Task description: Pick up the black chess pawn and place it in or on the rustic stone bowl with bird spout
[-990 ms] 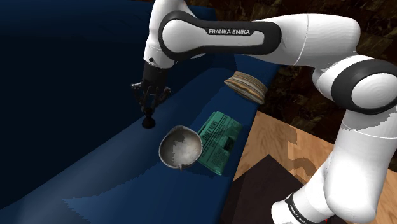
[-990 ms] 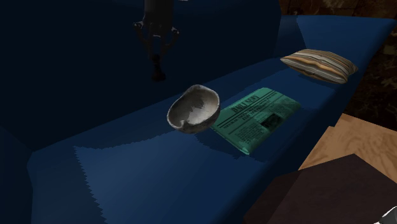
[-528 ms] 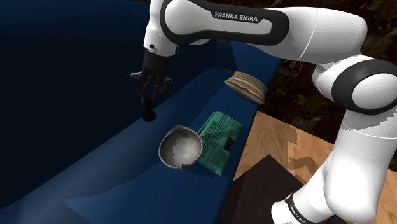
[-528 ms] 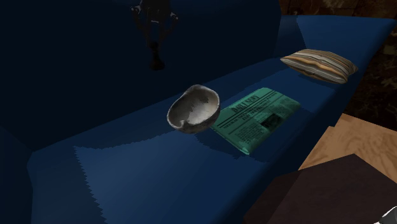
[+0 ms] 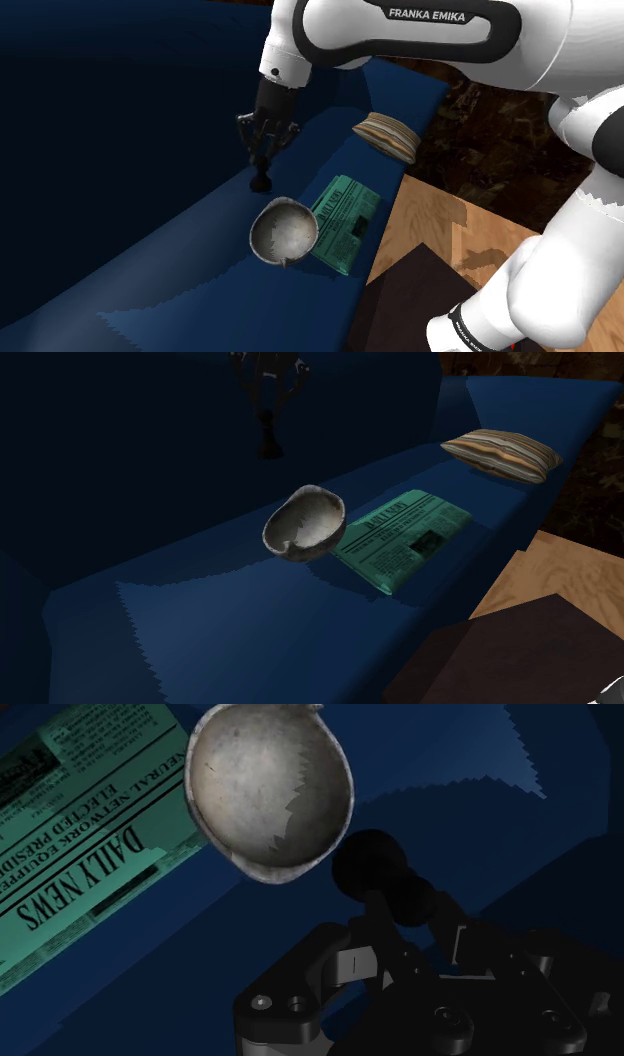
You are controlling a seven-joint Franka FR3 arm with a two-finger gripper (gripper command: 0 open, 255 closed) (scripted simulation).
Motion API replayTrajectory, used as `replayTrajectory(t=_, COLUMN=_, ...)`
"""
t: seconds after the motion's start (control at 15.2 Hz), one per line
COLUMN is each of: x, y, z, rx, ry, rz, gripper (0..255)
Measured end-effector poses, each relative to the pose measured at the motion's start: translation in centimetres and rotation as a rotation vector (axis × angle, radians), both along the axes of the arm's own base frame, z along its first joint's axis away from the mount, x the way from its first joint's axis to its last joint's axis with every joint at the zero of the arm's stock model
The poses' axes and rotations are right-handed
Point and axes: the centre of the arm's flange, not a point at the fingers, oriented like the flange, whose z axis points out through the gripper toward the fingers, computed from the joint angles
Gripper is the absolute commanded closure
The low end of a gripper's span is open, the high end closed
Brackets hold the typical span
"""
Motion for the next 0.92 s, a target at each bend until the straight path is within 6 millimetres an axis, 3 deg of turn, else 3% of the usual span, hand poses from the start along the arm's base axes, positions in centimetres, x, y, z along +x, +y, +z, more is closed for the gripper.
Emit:
replayTrajectory(t=0.4, x=-6.1, y=-4.9, z=0.4, rx=0.000, ry=0.000, rz=0.000, gripper=255)
replayTrajectory(t=0.92, x=-6.8, y=-5.5, z=-3.3, rx=0.000, ry=0.001, rz=-0.001, gripper=255)
